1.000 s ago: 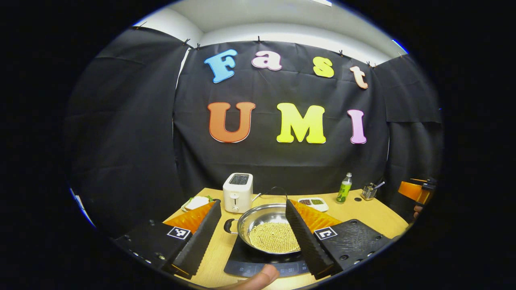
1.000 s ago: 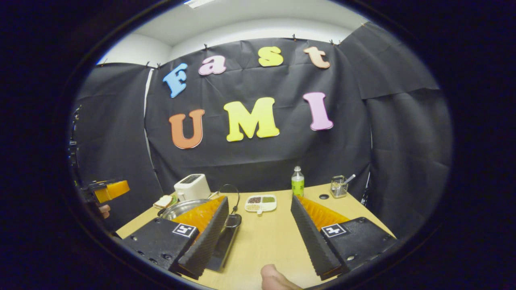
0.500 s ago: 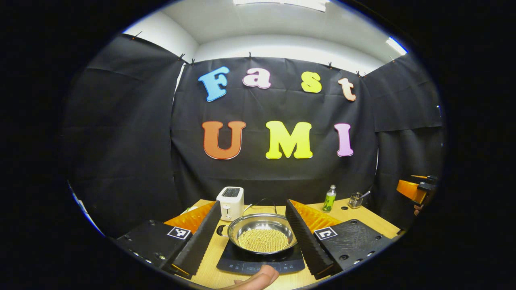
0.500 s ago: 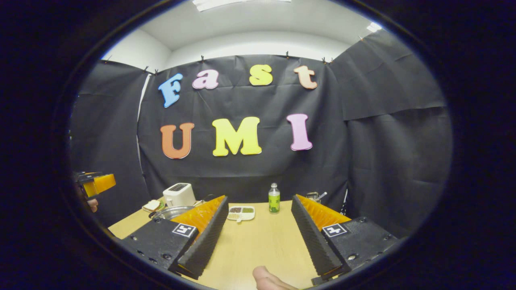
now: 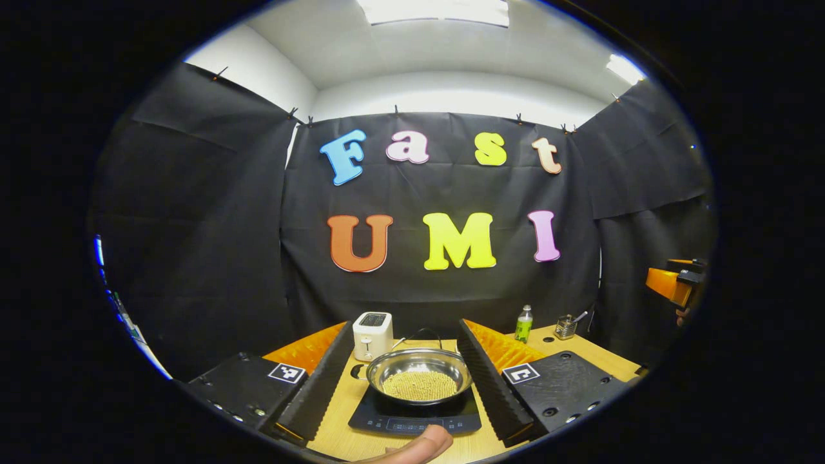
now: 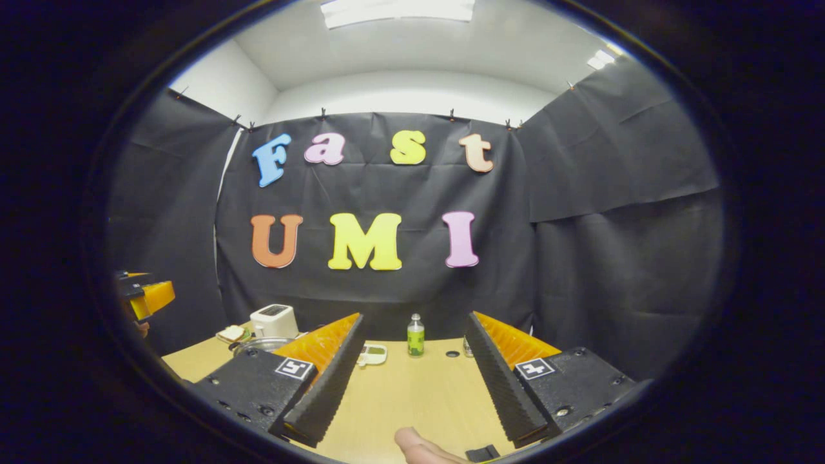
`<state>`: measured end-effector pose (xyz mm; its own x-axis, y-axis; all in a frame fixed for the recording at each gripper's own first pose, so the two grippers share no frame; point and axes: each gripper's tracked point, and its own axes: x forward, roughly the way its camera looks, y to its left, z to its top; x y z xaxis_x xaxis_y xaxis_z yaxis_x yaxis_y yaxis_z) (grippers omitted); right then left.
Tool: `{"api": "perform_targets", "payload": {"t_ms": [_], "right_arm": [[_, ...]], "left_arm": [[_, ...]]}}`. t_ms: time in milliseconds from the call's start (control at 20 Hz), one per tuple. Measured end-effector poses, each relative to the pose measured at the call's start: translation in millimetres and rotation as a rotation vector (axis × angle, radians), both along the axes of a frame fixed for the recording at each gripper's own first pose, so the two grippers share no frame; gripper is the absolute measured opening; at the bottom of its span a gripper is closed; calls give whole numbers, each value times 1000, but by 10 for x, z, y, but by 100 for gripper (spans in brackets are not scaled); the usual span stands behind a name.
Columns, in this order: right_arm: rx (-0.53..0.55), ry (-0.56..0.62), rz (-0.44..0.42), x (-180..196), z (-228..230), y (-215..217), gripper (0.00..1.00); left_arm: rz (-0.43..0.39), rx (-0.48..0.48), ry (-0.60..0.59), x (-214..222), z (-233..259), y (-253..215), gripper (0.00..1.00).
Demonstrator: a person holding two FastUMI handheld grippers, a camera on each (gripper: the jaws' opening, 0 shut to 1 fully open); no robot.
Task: First push the handle of the pot to place it horizontally, then grasp the pot with both hands and set it on the induction cooktop.
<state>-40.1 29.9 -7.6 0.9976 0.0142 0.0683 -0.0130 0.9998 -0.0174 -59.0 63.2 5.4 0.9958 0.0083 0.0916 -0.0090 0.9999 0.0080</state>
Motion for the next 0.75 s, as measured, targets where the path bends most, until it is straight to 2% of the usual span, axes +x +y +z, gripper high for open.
{"api": "perform_targets", "payload": {"t_ms": [350, 400, 500, 550, 600, 650, 750], "right_arm": [[-18, -13, 0, -125, -26, -29, 97], [-19, -2, -2, -106, -72, -51, 97], [-17, 8, -3, -78, -122, -57, 97], [-14, 12, -2, -70, -145, -58, 97], [-11, 14, 2, -71, -166, -54, 97], [-11, 16, 7, -61, -183, -44, 97], [-13, 16, 18, -57, -205, -16, 97]], "left_arm": [[1, 2, 33, -20, -104, -52, 95], [1, 3, 33, -23, -106, -61, 84], [0, 9, 24, -37, -91, -69, 84], [-2, 9, 24, -47, -93, -89, 95], [-6, 9, 22, -66, -85, -110, 95], [-14, 10, 23, -78, -94, -140, 84], [-24, 15, 25, -109, -108, -180, 85]]}}
